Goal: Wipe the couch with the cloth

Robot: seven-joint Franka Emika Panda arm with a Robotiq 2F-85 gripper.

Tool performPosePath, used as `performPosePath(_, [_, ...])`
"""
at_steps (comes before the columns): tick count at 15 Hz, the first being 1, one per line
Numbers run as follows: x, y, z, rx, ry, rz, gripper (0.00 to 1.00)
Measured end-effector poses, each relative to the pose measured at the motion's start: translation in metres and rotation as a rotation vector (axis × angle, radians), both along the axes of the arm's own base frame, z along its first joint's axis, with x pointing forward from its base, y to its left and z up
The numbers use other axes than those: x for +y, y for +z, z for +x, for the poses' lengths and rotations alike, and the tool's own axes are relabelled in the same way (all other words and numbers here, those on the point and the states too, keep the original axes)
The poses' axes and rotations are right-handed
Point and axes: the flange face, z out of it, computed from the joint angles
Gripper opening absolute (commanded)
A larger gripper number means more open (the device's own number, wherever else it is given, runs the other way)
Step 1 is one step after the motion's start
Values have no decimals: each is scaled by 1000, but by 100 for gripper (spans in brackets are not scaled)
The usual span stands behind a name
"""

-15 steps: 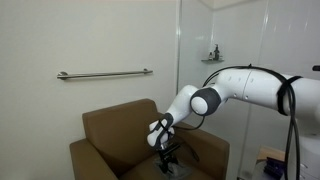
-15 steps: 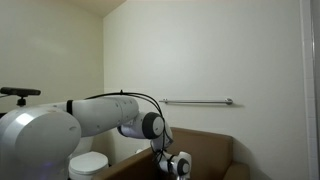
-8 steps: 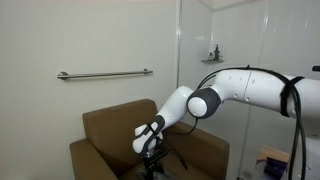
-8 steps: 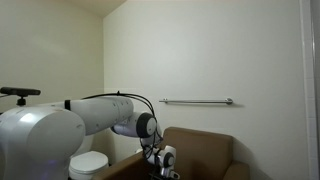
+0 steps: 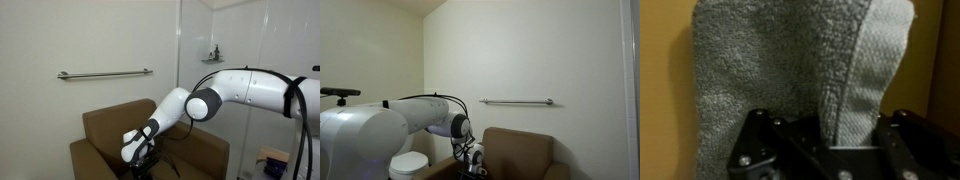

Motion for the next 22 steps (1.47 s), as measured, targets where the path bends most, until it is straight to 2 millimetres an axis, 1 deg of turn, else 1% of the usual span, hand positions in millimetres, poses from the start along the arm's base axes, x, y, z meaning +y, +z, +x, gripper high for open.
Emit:
performPosePath(1, [-3, -2, -1, 3, 3, -1, 4])
performPosePath(3, [-15, -6, -3, 16, 0, -11, 4])
performPosePath(4, [-24, -8, -4, 25, -7, -20, 3])
performPosePath(6, [-49, -11, -4, 45, -28, -45, 4])
performPosePath(9, [-101, -14, -3, 70, -77, -92, 4])
performPosePath(13, [-181, -18, -8, 96, -172, -140, 4])
performPosePath(15, [-214, -19, -12, 104, -224, -142, 4])
performPosePath(16, [-227, -19, -13, 105, -247, -139, 4])
performPosePath(17, [-237, -19, -14, 106, -266, -135, 4])
performPosePath(18, [-241, -18, -15, 107, -279, -125, 3])
performPosePath(19, [-240, -18, -15, 107, -283, -113, 4])
performPosePath(21, [-228, -18, -12, 104, -268, -86, 4])
performPosePath(22, [-217, -17, -10, 100, -254, -65, 4])
